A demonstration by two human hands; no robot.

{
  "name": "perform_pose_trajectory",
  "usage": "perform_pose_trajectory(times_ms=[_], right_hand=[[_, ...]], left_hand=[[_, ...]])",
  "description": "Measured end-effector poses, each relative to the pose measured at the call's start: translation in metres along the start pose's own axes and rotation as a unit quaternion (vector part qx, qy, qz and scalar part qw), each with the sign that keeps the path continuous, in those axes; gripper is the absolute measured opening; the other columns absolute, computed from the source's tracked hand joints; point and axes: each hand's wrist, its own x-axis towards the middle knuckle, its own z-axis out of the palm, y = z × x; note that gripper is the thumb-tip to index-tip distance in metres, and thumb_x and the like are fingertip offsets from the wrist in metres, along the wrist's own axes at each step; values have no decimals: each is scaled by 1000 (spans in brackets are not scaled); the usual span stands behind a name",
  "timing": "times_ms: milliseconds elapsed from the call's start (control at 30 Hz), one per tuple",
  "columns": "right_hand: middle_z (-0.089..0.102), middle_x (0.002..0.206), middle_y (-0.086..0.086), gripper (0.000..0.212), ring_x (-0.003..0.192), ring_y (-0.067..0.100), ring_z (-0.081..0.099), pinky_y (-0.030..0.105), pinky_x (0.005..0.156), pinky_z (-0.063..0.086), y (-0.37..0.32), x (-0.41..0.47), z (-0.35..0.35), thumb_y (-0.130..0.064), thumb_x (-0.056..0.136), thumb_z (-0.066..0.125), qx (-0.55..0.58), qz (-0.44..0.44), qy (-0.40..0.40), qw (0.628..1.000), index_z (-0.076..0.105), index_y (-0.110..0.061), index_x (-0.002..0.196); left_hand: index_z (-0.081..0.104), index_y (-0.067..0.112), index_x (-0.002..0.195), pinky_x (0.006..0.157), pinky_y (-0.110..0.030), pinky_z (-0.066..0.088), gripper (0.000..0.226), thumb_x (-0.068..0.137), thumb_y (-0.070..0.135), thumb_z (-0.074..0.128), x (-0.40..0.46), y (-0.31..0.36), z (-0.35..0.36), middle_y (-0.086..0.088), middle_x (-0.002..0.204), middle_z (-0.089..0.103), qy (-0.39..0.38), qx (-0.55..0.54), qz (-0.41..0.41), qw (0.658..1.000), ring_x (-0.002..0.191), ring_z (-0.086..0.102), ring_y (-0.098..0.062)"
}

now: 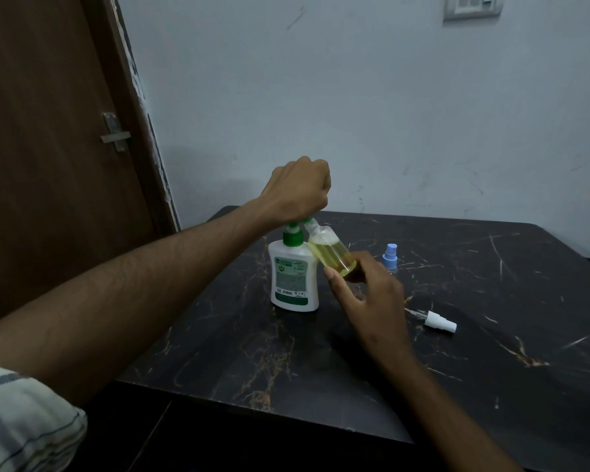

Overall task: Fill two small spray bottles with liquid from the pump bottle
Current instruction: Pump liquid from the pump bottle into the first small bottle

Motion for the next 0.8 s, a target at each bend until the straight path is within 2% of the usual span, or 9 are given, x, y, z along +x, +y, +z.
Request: perform_pose_trajectory(times_ms=[167, 300, 433, 567, 700, 800], right_hand=[[65, 98, -16, 33, 92, 3, 63, 36, 77, 58, -2, -1, -1, -63, 96, 58, 13, 2, 3, 1000, 62, -31, 105], [65, 97, -17, 29, 92, 3, 63, 35, 77, 57, -2, 0, -1, -59, 96, 60, 13, 2, 2, 1000, 62, -31, 104], [64, 95, -17, 29, 90, 2, 63, 34, 76, 57, -2, -1, 0, -60, 96, 59, 12, -1, 3, 1000, 62, -32, 103], [65, 96, -16, 32, 91, 2, 62, 33, 77, 57, -4, -1, -1, -62, 95, 58, 12, 3, 4, 1000, 62, -31, 104], [64, 94, -16, 30, 89, 2, 62, 32, 75, 57, -5, 1, -2, -61, 95, 57, 10, 0, 3, 1000, 61, -33, 103], [64, 94, -16, 31, 88, 2, 62, 33, 74, 56, -3, 1, -2, -61, 95, 58, 5, -4, 7, 1000, 62, -31, 103]], left_hand=[[40, 25, 62, 61, -33, 36, 33, 79, -1, 50, 1, 0, -3, 2, 73, 57, 6, -2, 2, 1000, 71, 56, -23], [42, 26, 64, 63, -34, 39, 31, 79, 0, 51, 1, 1, -2, -1, 81, 64, 9, -1, 3, 1000, 73, 58, -22], [43, 25, 63, 64, -37, 43, 29, 75, 0, 49, -2, 1, 0, 1, 74, 59, -4, 1, 4, 1000, 71, 58, -23], [40, 24, 60, 61, -34, 39, 33, 76, -3, 51, 1, 2, -5, 4, 66, 52, 2, -1, 8, 1000, 62, 49, -17], [43, 25, 64, 63, -34, 40, 31, 77, -2, 51, 2, 2, -3, 0, 81, 63, 3, 4, 7, 1000, 74, 58, -22], [43, 25, 63, 63, -34, 38, 30, 76, -2, 50, 0, 2, 0, 4, 75, 58, -3, 0, 3, 1000, 77, 58, -23]])
